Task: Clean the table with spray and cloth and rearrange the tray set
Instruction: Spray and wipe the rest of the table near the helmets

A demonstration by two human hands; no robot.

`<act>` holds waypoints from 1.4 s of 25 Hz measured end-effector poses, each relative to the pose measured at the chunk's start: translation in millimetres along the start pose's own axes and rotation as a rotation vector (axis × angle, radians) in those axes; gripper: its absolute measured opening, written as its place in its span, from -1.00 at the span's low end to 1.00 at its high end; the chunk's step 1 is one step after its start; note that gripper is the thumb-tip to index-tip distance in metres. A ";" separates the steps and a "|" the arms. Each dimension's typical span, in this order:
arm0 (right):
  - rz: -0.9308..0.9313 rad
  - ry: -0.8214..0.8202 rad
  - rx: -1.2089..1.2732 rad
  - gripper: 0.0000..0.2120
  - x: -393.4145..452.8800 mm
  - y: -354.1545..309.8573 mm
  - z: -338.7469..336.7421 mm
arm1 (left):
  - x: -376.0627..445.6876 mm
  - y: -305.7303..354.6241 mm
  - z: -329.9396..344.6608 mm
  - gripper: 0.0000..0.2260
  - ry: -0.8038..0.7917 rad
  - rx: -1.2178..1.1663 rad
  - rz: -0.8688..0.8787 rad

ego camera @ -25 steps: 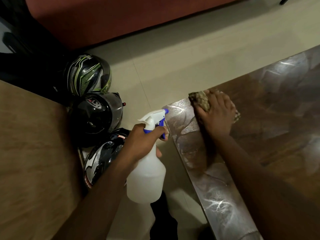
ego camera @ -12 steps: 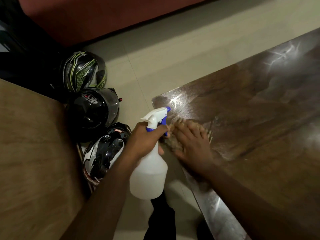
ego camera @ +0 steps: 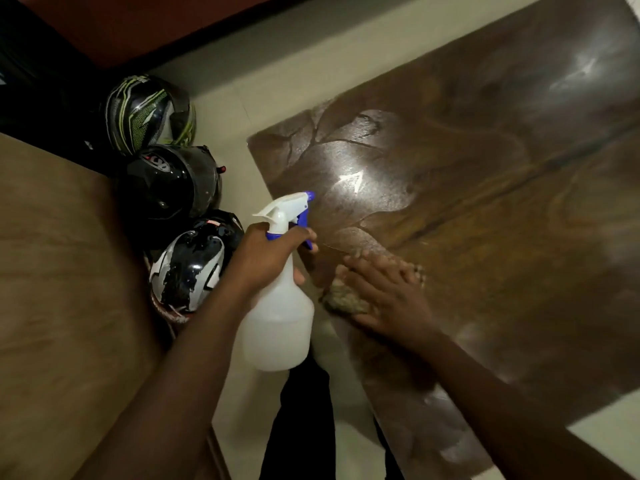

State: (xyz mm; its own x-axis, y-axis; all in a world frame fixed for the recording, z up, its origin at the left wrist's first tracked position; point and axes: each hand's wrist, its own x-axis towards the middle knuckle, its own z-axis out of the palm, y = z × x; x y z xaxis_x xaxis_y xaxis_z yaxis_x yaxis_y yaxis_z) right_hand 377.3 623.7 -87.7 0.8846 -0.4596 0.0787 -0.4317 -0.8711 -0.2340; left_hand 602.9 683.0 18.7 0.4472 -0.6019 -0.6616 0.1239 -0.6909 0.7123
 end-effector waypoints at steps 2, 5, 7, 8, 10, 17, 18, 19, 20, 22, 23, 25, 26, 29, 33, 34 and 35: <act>0.317 0.021 -0.038 -0.45 -9.9 36.7 -11.0 | -19.5 -3.6 19.5 -0.81 0.008 0.006 0.015; 0.453 0.017 0.007 -0.43 3.1 11.2 -9.3 | -47.8 -19.8 54.7 -0.77 0.006 0.022 -0.006; 0.100 0.002 0.039 -0.44 -29.3 -24.5 4.3 | -64.4 -32.3 66.2 -0.72 0.027 0.048 -0.039; -0.037 -0.025 0.048 -0.45 -54.5 -21.8 1.4 | -72.7 -37.2 72.3 -0.72 0.040 0.041 -0.051; 0.009 0.009 0.020 -0.44 -79.9 9.8 -6.5 | -87.7 -44.3 79.2 -0.78 0.058 -0.025 -0.063; -0.039 -0.012 0.061 -0.44 -128.4 -53.4 5.4 | -123.4 -72.6 99.0 -0.84 0.145 -0.055 -0.046; -0.106 -0.043 0.040 -0.44 -161.2 -45.1 -2.3 | -127.8 -75.6 105.0 -0.84 0.131 -0.051 -0.033; -0.063 -0.012 0.034 -0.44 -183.7 -22.4 -9.4 | -132.7 -76.9 110.0 -0.84 0.111 -0.044 -0.017; 0.060 0.034 -0.011 -0.44 -197.5 3.2 -15.2 | -138.4 -78.8 115.6 -0.84 0.091 -0.037 -0.007; 0.461 0.082 -0.063 -0.47 -196.6 50.7 -33.5 | -150.8 -82.7 129.0 -0.84 0.052 -0.038 0.015; 0.626 0.112 -0.061 -0.49 -187.0 62.6 -37.6 | -154.9 -83.8 135.3 -0.85 0.031 -0.033 0.036; 0.645 0.164 -0.050 -0.49 -168.2 52.4 -29.0 | -158.4 -86.8 147.2 -0.86 0.007 -0.028 0.071; 0.515 0.154 -0.037 -0.49 -170.6 35.4 -21.6 | -159.6 -86.7 152.3 -0.86 0.006 -0.025 0.080; 0.085 0.049 -0.034 -0.45 -228.2 27.3 -16.4 | -167.8 -80.8 170.7 -0.85 0.007 0.010 0.080; 0.360 0.106 -0.096 -0.46 -255.5 108.7 -44.6 | -166.9 -67.9 188.2 -0.84 0.029 -0.006 0.086; 0.425 0.101 -0.102 -0.48 -247.2 121.2 -48.1 | -163.1 -65.5 193.5 -0.85 0.066 -0.001 0.098; 0.455 0.093 -0.098 -0.50 -241.1 125.2 -47.2 | -161.3 -64.0 201.3 -0.85 0.112 0.021 0.096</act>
State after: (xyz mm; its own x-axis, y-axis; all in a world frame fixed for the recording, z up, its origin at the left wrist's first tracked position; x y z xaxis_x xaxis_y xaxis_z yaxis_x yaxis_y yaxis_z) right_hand 101.6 617.2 -90.2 0.5842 -0.8080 0.0764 -0.7904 -0.5877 -0.1729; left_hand 344.5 743.6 32.7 0.5521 -0.6184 -0.5593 0.0579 -0.6407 0.7656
